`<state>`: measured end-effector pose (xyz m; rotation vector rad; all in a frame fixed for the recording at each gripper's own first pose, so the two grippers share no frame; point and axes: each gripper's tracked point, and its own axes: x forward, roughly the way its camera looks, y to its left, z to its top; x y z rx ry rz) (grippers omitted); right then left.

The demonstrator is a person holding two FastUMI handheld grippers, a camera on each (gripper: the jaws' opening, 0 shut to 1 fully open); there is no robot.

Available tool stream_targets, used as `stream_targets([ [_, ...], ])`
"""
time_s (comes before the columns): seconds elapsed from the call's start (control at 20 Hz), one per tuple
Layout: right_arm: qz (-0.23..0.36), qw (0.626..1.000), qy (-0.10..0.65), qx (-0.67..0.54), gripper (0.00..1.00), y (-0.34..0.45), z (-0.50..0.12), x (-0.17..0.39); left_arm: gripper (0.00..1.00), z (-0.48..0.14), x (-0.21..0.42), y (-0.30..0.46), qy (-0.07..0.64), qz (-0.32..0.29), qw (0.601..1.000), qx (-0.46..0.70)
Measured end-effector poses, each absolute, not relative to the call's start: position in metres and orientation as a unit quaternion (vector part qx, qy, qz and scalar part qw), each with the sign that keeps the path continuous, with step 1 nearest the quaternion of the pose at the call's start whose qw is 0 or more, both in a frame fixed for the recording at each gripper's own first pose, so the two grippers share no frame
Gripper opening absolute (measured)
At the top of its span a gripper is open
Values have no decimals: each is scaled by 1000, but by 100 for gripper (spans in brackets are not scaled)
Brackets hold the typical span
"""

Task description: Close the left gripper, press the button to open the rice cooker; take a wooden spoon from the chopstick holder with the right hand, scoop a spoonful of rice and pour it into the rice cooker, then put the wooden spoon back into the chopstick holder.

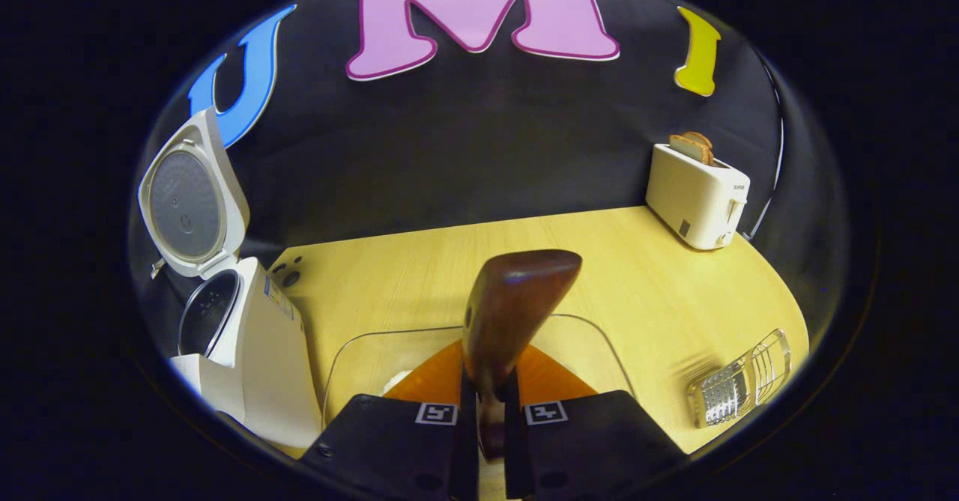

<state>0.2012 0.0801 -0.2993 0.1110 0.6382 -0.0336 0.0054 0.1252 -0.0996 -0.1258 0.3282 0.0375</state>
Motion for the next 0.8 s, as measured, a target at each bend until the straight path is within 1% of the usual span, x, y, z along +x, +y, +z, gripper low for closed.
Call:
stream_targets([
  [0.2, -4, 944, 323, 71, 18, 103, -298, 193, 96, -103, 3, 146, 167, 43, 982, -77],
  [0.25, -4, 943, 325, 70, 18, 106, -298, 192, 92, -105, 0, 151, 168, 49, 981, -84],
  [0.3, -3, 942, 327, 75, 18, 109, -297, 189, 96, -107, -2, 155, 169, 55, 980, -91],
  [0.55, -18, 926, 346, 149, 18, 123, -295, 174, 95, -114, -4, 175, 174, 77, 974, -122],
  [0.6, -20, 922, 351, 164, 18, 125, -294, 172, 92, -114, -3, 177, 173, 78, 974, -124],
  [0.65, -22, 918, 354, 178, 18, 126, -294, 170, 95, -113, -4, 177, 171, 77, 975, -123],
  [0.7, -25, 915, 355, 190, 18, 126, -293, 168, 92, -112, -8, 174, 170, 75, 975, -120],
  [0.75, -28, 912, 357, 201, 18, 126, -291, 166, 96, -112, -10, 172, 169, 71, 976, -117],
  [0.8, -31, 910, 357, 209, 18, 124, -291, 166, 96, -112, -11, 171, 170, 69, 976, -114],
])
